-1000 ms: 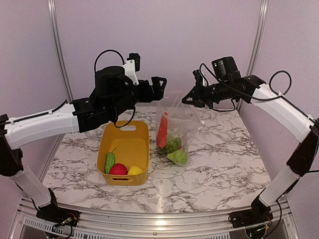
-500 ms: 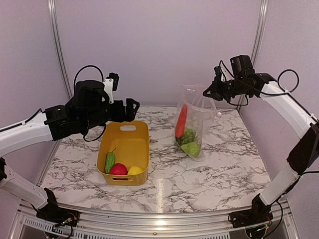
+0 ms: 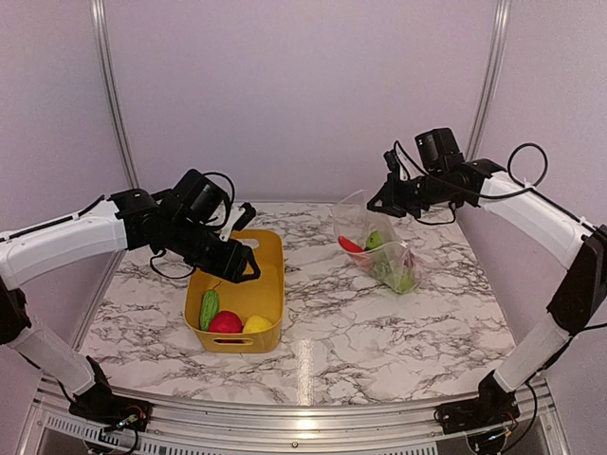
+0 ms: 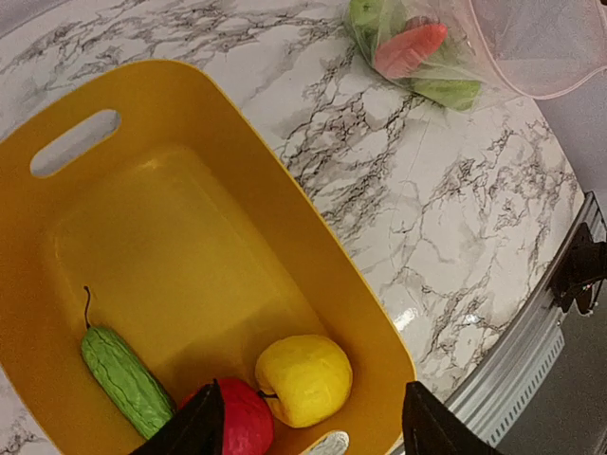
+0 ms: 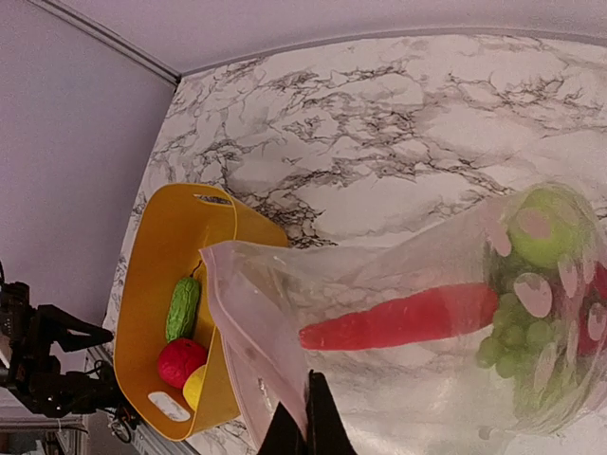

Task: Place the food in the zip-top bag and seal the zipper
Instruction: Pick up the fake fruit from the bin.

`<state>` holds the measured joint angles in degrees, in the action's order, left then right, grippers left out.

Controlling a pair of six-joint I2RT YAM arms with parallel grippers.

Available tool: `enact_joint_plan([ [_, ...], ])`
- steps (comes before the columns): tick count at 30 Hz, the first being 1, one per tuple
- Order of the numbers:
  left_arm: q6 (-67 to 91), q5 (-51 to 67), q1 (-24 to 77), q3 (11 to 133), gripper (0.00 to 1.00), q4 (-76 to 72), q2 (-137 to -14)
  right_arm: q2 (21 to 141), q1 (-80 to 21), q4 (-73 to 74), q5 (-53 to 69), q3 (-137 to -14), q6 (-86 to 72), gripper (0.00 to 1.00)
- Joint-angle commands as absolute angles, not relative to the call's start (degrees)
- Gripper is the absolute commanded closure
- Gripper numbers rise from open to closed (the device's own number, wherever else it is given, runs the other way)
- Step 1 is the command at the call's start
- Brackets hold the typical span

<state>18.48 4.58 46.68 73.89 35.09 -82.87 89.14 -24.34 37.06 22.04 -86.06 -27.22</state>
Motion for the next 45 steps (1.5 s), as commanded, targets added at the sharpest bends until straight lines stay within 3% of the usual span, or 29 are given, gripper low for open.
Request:
enact_joint_plan([
  [1, 14.5, 17.7, 46.6, 73.2, 0.4, 43.7, -85.8, 90.0, -26.8, 32.6, 23.3, -85.8, -28.5, 1.0],
  [12, 8.7, 17.2, 46.7, 69.7, 0.41, 40.4, -90.3, 89.5, -27.4, 32.5, 23.6, -84.9, -28.7, 1.0],
  [26, 4.7, 14.9, 48.1, 65.5, 0.33, 32.8, -97.5, 88.2, -27.4, 33.6, 23.2, -84.2, -28.3, 1.0],
  [28, 4.2, 14.2, 48.7, 65.3, 0.25, 32.2, -98.9, 88.1, -27.4, 33.4, 23.2, -84.0, -28.5, 1.0],
  [30, 3.6, 14.1, 49.2, 65.1, 0.23, 31.8, -99.8, 88.1, -27.4, 33.4, 23.3, -84.0, -28.5, 1.0],
  [40, 3.3, 9.5, 48.5, 65.3, 0.46, 32.4, -98.2, 88.3, -27.4, 33.4, 23.4, -84.1, -28.4, 1.0],
  [45, 3.8, 7.6, 46.8, 66.0, 0.49, 32.5, -94.5, 88.4, -27.4, 33.4, 23.4, -84.3, -28.4, 1.0],
])
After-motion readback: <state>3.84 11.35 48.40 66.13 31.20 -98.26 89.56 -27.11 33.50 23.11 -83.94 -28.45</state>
